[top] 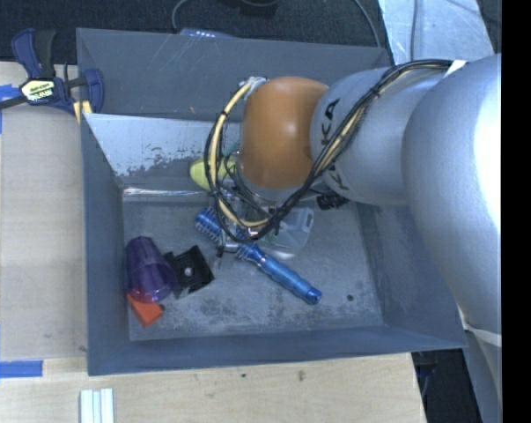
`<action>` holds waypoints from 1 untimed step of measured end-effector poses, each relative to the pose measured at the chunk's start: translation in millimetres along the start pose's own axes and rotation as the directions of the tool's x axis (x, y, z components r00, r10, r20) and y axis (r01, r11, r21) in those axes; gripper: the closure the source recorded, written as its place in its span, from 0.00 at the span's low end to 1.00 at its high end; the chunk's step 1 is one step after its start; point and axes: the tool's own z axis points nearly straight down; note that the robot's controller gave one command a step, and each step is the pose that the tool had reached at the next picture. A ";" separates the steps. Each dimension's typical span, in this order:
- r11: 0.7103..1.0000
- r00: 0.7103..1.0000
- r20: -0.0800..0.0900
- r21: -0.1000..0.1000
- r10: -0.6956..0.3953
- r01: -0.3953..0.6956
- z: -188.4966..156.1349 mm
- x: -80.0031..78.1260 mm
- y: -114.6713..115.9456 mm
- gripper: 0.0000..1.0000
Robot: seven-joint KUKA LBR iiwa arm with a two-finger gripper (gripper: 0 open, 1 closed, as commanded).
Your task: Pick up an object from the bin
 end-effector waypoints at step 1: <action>1.000 1.000 -0.009 0.003 -0.004 0.004 7.0 6.4 -23.8 0.00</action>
Offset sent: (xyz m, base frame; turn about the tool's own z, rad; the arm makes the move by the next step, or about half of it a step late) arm 0.0205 -0.0510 0.0008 0.2458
